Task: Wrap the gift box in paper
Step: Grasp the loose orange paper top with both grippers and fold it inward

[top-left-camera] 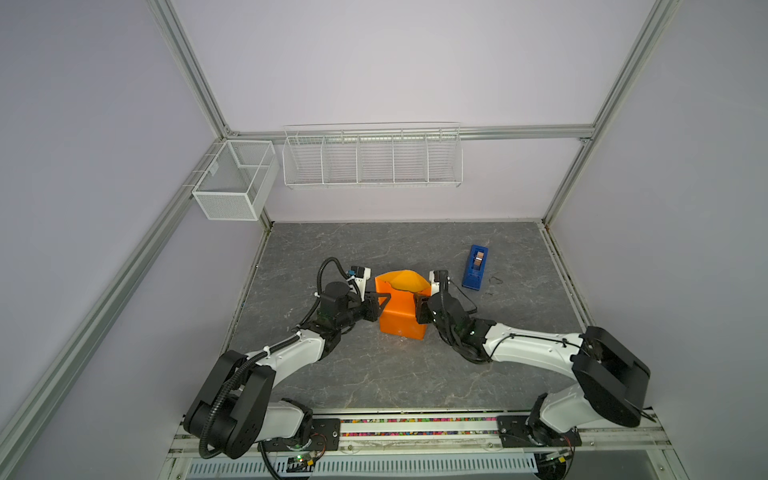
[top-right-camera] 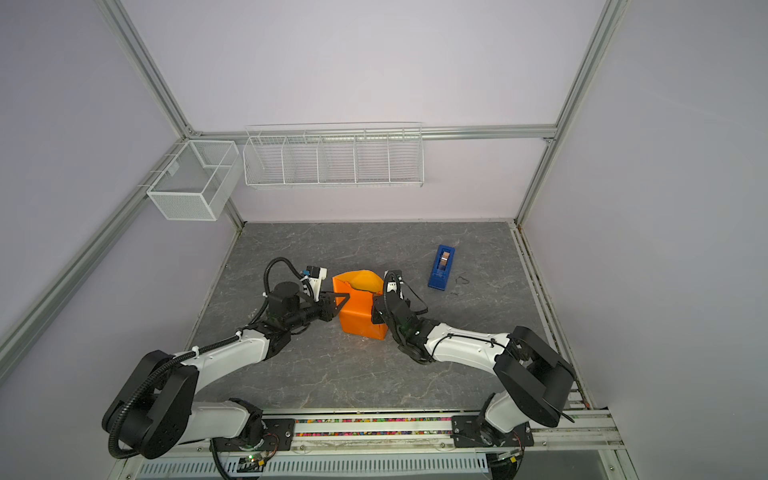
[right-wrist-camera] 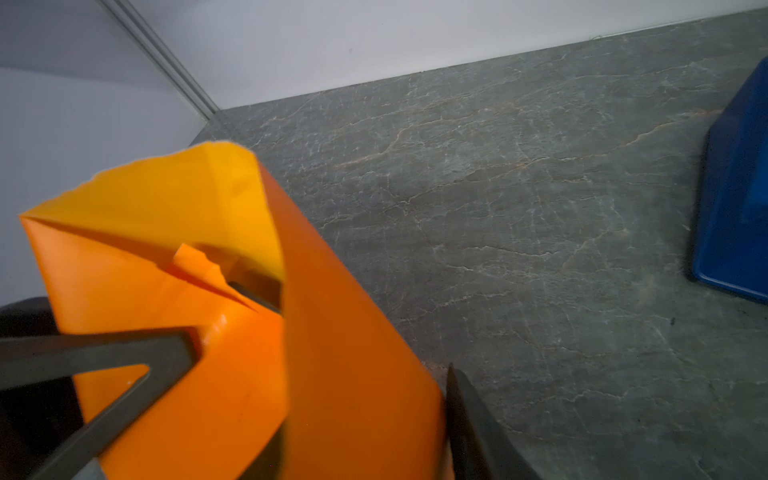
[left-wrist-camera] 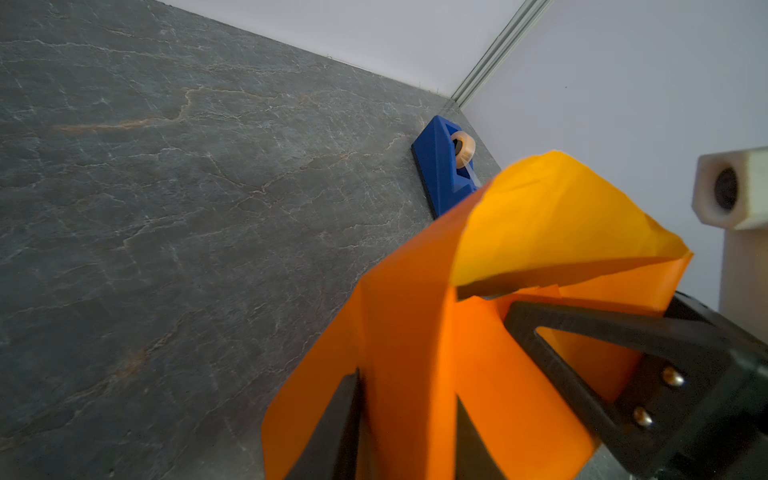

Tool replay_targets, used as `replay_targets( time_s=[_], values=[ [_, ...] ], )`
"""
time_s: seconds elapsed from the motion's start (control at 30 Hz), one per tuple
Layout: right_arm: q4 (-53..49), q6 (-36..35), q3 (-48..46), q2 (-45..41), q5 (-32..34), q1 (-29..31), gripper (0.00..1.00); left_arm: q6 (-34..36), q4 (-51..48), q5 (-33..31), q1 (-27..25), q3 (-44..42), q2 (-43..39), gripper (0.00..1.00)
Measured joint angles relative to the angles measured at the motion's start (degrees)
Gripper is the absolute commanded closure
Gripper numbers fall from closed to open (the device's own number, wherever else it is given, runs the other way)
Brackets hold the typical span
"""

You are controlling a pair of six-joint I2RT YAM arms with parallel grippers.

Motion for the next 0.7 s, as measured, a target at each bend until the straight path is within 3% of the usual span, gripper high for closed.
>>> replay_targets(
  time_s=[0.13,0.2,0.33,0.53,0.7],
  values=[
    [-1.6,0.5,0.6,0.0,1.9,0.2,0.68,-1.0,1.0,-1.6,0.0,0.4,0.5,0.9],
    [-2.8,0.7,1.3,0.0,2.7,0.2,0.77,-1.4,0.8,-3.0,-0.1,0.4,0.1,0.96],
    [-7.5,0.2,4.6,0.7,4.0,0.2,0.9,-1.1,-1.9,-5.7,-0.6,0.2,-2.1,0.98],
    [-11.1,-2.5,9.9,4.0,2.8,0.2,0.93,-1.6,-5.9,-10.5,-1.4,-2.8,-8.6,1.0],
    [-9.9,-6.4,11.1,5.1,-0.5,-0.2,0.93,-2.7,-12.5,-19.0,-6.1,-4.3,-15.8,1.0]
  ],
)
